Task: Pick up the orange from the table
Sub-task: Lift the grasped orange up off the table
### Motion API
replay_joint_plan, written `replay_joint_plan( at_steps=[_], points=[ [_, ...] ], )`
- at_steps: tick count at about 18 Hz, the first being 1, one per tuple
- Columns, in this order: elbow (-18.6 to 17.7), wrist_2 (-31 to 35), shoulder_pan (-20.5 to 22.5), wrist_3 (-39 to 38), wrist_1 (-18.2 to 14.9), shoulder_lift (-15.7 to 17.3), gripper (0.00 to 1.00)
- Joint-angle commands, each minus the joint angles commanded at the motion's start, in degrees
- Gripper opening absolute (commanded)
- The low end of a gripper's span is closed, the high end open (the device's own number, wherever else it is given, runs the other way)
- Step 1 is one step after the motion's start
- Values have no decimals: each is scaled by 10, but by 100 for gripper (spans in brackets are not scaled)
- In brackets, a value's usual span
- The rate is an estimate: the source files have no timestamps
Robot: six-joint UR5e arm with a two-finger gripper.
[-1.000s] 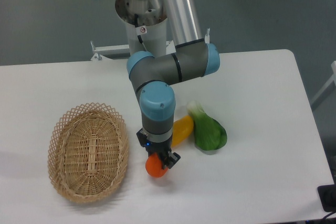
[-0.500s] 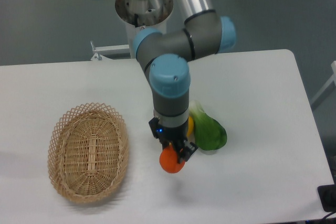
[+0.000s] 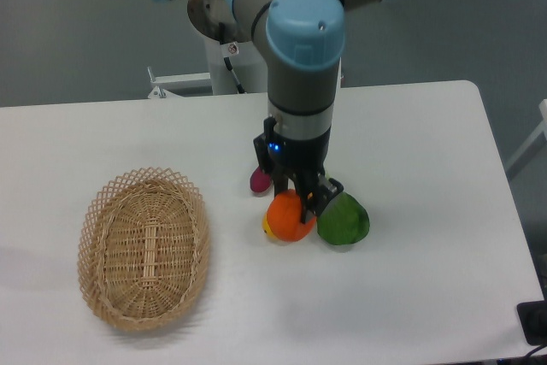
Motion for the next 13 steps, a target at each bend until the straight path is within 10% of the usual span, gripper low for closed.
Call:
replay_joint_plan(
  at_steps=[13],
  points=[
    [-1,-22,5,-7,3,1,45]
  ],
)
